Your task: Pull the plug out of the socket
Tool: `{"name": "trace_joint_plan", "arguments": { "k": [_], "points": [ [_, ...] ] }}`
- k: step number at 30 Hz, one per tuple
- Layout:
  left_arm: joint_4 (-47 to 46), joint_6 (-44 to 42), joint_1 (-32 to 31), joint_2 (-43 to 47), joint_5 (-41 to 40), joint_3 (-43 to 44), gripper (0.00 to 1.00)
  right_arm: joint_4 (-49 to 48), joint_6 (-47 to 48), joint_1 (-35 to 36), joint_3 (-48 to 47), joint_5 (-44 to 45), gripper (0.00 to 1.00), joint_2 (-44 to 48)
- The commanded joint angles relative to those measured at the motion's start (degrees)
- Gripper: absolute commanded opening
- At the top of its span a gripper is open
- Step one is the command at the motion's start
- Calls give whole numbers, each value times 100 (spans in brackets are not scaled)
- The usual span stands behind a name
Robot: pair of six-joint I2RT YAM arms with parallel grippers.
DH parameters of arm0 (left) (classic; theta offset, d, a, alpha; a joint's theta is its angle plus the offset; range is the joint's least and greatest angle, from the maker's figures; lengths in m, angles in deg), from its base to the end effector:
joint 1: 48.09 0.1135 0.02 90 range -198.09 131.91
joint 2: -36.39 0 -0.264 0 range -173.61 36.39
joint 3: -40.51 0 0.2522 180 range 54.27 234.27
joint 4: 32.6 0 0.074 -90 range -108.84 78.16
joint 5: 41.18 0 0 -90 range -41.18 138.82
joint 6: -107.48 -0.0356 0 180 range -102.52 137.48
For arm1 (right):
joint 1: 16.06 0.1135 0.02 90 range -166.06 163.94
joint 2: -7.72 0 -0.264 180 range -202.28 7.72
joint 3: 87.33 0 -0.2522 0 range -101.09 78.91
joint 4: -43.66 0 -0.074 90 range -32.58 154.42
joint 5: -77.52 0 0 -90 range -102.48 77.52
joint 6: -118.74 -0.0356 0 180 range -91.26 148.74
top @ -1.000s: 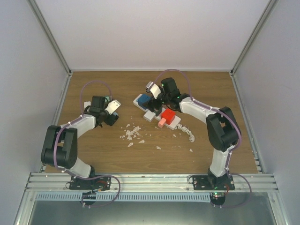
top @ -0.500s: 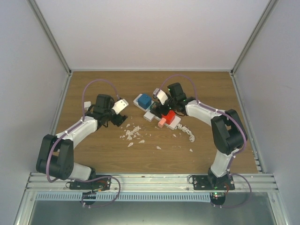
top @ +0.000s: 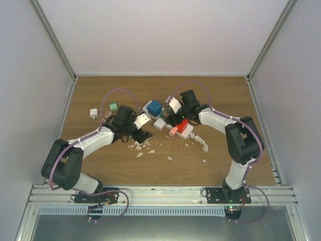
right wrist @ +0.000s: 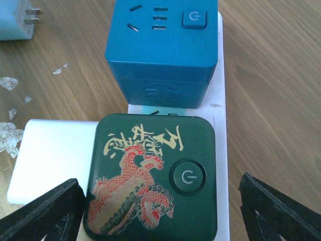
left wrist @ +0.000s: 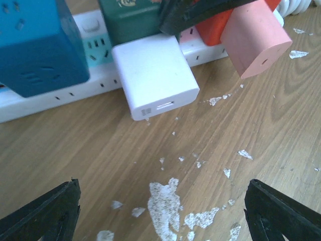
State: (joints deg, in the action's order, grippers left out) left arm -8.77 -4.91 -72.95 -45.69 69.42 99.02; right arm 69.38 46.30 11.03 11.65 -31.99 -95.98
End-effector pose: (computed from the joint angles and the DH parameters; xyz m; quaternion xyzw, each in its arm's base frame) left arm 0.2555 -0.1322 0.1951 0.4269 0.8138 -0.1743 0.3537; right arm 0.3388 0.1867 0.1923 -0.4056 0.8294 0.1869 0.3356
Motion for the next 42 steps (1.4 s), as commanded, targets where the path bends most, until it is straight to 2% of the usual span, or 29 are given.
{"name": "trace_joint_plan", "arguments": {
  "k": [1,11,17,24,28,29,37,42],
  "points": [
    [-528,493,-188,-389,200,178,90,-98,-68,-63,-195,82,82,-244],
    [-1165,783,-725,-1292,-444,624,92,-217,-172,-63,-213,75,65,-420],
    [-1264,990,-787,-1828,-692,1048,88,-292,-207,-59,-168,84,56,-449],
    [-1433,964,-853,-2009,-933,1161,73,-456,-273,-62,-21,221,49,-402],
    [-1397,837,-854,-1910,-925,1047,51,-556,-307,-64,18,496,42,-389],
    [-1388,804,-854,-1864,-938,984,49,-573,-306,-64,20,572,40,-388],
    [-1088,512,-854,-1402,-870,582,34,-762,-419,-80,80,1115,23,-388],
    [-910,343,-854,-1147,-870,310,30,-880,-473,-167,123,1311,18,-403]
  ]
}}
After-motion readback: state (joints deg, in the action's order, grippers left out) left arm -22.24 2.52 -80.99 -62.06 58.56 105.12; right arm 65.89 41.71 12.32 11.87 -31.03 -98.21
